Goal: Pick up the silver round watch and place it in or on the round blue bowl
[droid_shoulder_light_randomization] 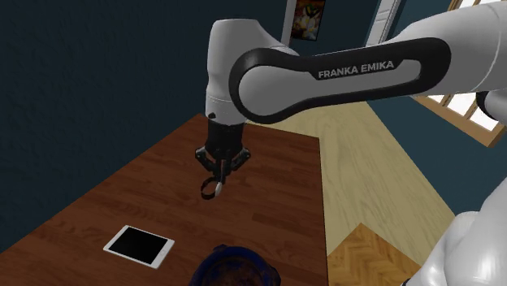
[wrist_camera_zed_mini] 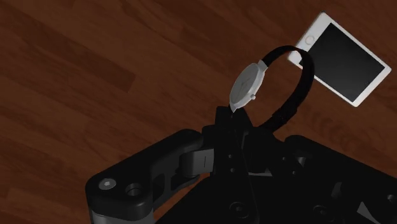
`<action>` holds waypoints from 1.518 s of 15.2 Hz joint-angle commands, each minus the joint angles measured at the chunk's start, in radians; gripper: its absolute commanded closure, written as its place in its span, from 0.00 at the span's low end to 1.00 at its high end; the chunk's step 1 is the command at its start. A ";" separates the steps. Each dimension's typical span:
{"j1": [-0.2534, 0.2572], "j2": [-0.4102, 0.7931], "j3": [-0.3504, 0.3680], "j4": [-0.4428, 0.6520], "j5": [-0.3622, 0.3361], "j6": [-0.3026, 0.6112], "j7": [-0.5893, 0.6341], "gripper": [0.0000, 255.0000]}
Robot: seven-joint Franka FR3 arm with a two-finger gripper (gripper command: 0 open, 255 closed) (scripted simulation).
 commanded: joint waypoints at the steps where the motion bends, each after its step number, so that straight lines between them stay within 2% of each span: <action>1: 0.013 -0.065 0.013 -0.060 0.031 0.003 0.018 1.00; 12: 0.119 -0.339 0.088 -0.277 0.182 -0.013 0.136 1.00; 23: 0.128 -0.322 0.115 -0.396 0.189 0.122 0.144 1.00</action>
